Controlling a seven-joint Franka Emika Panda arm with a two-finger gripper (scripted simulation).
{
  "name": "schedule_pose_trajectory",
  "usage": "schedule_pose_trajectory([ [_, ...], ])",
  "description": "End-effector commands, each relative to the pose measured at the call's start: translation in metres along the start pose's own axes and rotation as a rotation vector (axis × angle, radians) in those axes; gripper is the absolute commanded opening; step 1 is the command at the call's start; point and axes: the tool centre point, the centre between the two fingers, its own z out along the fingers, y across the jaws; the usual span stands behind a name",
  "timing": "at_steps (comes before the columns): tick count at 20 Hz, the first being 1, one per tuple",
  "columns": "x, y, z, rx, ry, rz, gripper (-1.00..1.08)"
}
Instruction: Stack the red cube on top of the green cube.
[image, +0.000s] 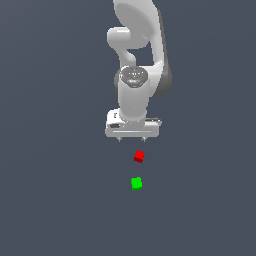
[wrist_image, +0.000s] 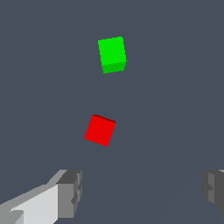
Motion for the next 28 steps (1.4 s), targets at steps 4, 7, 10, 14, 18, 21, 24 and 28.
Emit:
schedule_pose_trajectory([
  [4,0.0,-0.001,0.001,0.0,0.0,0.005,1.0],
  [7,0.0,-0.003,0.005,0.0,0.001,0.021,1.0],
  [10,0.001,-0.006,0.011,0.0,0.001,0.047,1.0],
  [14,0.002,-0.012,0.024,0.0,0.003,0.098,1.0],
  [18,0.005,-0.02,0.041,0.0,0.005,0.168,1.0],
  [21,0.007,-0.027,0.054,-0.001,0.007,0.223,1.0],
  [24,0.01,-0.032,0.065,0.0,0.009,0.268,1.0],
  [28,0.013,-0.037,0.076,0.0,0.01,0.311,1.0],
])
